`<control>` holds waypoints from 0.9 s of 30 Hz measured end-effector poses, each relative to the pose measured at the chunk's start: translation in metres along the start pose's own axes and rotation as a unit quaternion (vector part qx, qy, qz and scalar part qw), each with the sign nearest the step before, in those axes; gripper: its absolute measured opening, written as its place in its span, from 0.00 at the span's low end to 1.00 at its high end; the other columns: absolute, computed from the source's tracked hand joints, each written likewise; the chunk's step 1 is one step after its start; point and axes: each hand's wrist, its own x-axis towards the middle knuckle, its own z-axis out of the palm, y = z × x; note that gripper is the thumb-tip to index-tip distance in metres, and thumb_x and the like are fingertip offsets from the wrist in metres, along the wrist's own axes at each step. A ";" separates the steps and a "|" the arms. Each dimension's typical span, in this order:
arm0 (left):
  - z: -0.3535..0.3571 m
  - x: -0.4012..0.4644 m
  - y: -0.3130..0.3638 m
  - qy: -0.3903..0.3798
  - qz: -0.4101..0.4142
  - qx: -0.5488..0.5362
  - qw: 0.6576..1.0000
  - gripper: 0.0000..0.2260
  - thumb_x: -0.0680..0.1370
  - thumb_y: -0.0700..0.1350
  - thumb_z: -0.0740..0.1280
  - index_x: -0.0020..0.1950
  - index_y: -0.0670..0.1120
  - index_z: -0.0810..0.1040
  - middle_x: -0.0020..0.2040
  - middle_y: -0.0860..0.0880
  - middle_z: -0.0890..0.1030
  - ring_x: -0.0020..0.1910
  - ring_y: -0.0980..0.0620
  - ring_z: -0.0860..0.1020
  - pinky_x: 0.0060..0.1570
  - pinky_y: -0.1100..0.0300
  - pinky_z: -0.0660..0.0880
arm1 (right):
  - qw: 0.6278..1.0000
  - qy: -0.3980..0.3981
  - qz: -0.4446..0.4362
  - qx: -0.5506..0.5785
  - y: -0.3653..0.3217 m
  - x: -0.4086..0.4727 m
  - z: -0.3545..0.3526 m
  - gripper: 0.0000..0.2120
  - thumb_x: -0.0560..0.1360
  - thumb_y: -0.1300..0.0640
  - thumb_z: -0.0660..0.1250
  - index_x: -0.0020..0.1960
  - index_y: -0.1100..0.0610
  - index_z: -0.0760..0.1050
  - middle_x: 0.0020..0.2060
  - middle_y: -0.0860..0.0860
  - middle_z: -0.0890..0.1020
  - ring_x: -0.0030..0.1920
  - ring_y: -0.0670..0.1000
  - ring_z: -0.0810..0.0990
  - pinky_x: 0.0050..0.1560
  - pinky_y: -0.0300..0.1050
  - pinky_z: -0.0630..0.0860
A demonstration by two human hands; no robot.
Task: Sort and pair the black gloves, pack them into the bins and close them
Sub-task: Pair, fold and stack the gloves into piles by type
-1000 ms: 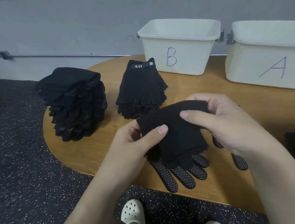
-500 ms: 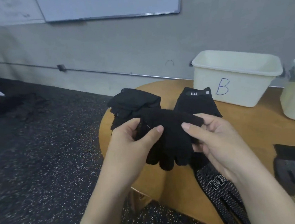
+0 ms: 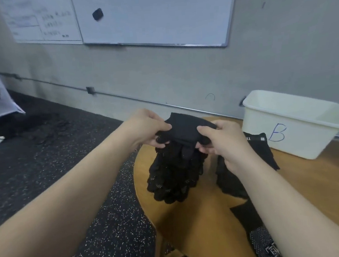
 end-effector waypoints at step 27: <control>0.117 -0.140 -0.076 0.067 0.218 0.226 0.947 0.04 0.81 0.52 0.67 0.48 0.55 0.80 0.41 0.59 0.80 0.39 0.59 0.80 0.38 0.57 0.78 | 0.948 0.157 0.003 -0.276 0.041 -0.115 -0.133 0.11 0.80 0.52 0.68 0.41 0.54 0.81 0.32 0.47 0.85 0.24 0.46 0.80 0.27 0.39 0.72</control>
